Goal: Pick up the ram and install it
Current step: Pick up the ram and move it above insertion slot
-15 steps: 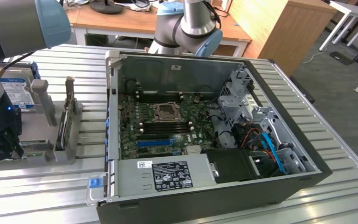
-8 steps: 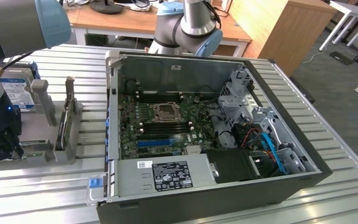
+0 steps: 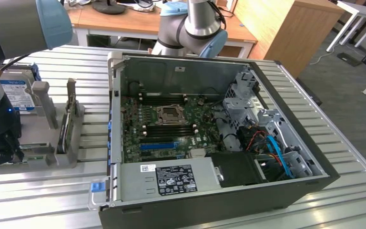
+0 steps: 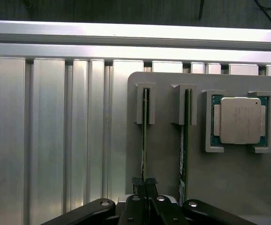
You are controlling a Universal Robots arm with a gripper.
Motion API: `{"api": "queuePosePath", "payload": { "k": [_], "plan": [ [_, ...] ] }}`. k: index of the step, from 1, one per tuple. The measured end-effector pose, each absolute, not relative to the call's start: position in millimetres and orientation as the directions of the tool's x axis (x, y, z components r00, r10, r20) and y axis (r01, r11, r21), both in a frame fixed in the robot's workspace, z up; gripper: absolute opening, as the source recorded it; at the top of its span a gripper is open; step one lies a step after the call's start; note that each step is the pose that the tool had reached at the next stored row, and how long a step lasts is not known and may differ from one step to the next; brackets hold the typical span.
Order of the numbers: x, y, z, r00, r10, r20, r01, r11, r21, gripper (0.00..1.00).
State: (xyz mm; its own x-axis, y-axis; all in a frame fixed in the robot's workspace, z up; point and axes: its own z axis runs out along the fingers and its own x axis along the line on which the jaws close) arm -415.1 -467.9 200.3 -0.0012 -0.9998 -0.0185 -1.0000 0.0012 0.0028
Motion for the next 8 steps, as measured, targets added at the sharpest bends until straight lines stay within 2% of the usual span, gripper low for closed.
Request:
{"api": "queuePosePath", "payload": {
  "k": [8],
  "plan": [
    [-415.1, -467.9, 203.2, -0.001, -1.0, -0.018, -1.0, 0.001, 0.003, 0.12]
  ]
}}
